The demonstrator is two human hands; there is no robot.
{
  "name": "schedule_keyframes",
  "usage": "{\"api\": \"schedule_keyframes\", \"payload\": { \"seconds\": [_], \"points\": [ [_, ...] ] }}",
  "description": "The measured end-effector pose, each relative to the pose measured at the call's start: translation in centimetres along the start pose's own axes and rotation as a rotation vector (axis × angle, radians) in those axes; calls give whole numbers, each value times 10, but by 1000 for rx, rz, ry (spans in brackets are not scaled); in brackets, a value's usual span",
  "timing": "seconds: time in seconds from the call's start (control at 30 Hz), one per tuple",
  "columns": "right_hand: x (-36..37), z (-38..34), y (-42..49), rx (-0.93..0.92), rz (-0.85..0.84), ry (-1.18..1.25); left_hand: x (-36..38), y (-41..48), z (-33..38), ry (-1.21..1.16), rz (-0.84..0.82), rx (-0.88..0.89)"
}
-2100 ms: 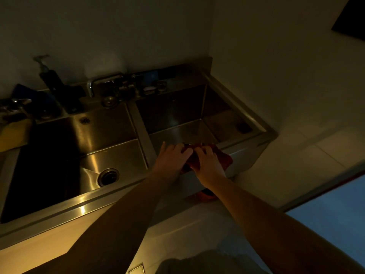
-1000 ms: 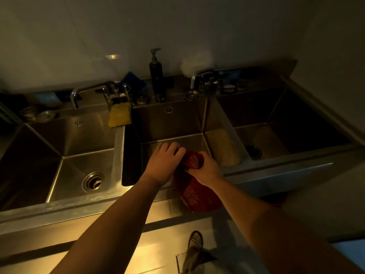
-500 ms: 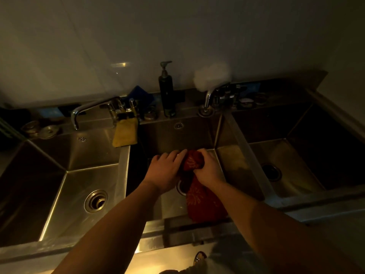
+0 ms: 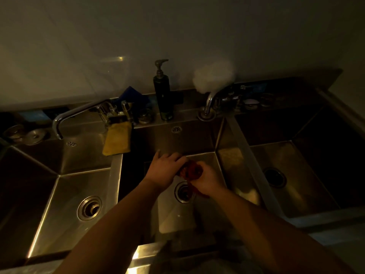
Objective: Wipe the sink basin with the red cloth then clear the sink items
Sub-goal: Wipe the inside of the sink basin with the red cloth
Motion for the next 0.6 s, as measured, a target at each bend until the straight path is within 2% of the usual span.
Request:
{"api": "schedule_keyframes", "payload": {
  "seconds": [0.3,0.37,0.5,0.6],
  "points": [
    [11,16,3,2,-9,-80,22,-1,-17,-64,-137,-45],
    [16,21,-2,-1,-1,-80,27,-4,-18,-178,-164,-37],
    [23,27,-4,-15,69,-148,37,-14,-17,-551,-228,25],
    [30,29,-5,-6,61,-140,45,-19,-13,-672,-281,-58]
  ]
}}
Point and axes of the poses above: each hand's wrist, its own y-axis towards the middle knuckle, its own x-axis out of the palm, z = x × y, the point moved 2 cm from there along y, towards the middle knuckle, and after that the axes turned 1 degree about z, right-handed, at the moved point
